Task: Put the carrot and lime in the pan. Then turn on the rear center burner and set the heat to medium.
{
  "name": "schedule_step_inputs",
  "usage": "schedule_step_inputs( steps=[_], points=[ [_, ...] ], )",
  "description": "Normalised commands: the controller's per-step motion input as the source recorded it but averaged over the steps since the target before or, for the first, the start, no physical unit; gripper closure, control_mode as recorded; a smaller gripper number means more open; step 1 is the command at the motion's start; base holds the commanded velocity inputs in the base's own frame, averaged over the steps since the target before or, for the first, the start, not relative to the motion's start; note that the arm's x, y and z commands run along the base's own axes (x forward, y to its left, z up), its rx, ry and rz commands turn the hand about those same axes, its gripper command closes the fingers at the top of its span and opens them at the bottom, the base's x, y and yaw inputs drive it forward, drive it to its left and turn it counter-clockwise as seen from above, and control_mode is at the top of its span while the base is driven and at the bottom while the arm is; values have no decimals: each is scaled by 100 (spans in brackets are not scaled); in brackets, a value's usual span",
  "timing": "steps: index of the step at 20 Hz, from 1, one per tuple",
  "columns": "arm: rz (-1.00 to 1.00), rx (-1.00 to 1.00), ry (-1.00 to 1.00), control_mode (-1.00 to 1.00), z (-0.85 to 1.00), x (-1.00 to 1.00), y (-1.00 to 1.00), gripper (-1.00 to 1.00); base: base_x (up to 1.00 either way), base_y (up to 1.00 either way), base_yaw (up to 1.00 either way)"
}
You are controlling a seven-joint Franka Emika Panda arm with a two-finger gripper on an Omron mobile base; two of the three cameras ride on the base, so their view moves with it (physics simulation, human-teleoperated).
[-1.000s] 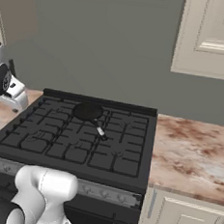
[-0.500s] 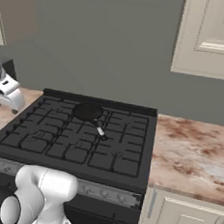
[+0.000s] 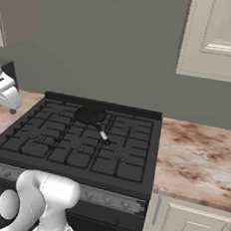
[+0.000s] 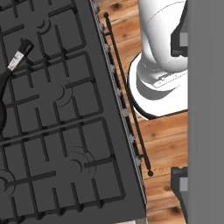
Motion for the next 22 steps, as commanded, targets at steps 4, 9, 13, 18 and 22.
schedule_step_inputs(
  steps=[4, 9, 13, 18, 22],
  points=[
    [26, 23, -2, -100, -6, 1, 4, -100, 0, 0, 0],
    [32, 21, -7, -100, -20, 6, 17, -100, 0, 0, 0],
    [38, 12, -7, -100, -34, 11, 45, -100, 0, 0, 0],
    [35, 4, -10, -100, -35, 14, 62, -100, 0, 0, 0],
    [15, 0, -4, -100, -9, 29, 65, -100, 0, 0, 0]
  ],
)
